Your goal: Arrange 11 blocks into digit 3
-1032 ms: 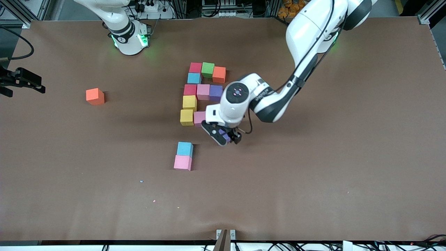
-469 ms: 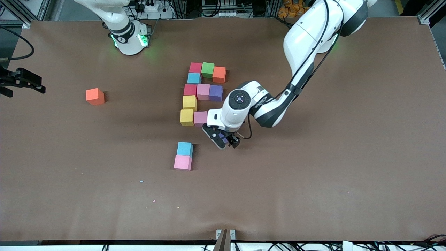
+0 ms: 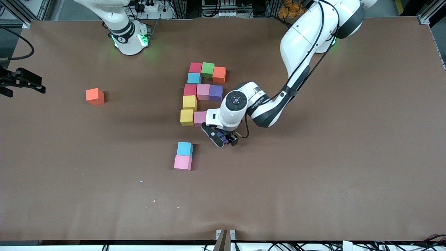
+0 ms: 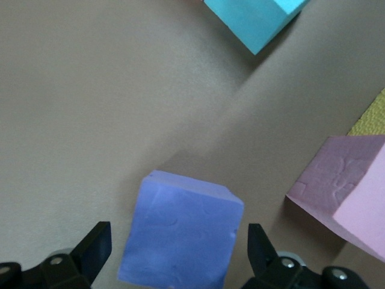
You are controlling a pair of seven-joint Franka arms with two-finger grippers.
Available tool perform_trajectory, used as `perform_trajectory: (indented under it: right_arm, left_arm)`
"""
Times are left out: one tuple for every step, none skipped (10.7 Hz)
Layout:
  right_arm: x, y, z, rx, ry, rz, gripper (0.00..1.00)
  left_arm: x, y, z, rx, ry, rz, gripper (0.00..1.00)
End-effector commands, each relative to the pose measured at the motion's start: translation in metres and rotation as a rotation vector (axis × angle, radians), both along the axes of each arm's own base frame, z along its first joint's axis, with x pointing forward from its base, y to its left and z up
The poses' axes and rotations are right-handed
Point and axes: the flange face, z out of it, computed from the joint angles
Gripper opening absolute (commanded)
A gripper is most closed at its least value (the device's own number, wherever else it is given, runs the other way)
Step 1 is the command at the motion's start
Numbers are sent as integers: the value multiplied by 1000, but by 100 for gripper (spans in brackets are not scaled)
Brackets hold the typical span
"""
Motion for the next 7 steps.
perform_trajectory:
  right_arm:
    - [0,2,1,-16,2,-2,100]
    - [0,2,1,-16,3,-2,100]
    - [0,2,1,-16,3,-2,100]
    - [0,3,1,-16,3,0,100]
    - [0,2,1,-16,3,-2,100]
    - [0,2,1,-16,3,-2,100]
    - [0,2,1,-16,3,-2,100]
  left_arm:
    - [-1,-2,1,0,-16,-3,100]
    - [2,3,-6,6,-10,-6,99]
    - [2,2,-6,5,-18,-37,46]
    - [1,1,-4,5,-20,-43,21]
    - [5,5,-5,5,-20,-51,0]
    - [5,5,-5,5,-26,-77,0]
    - [6,5,0,4,-41,-124,0]
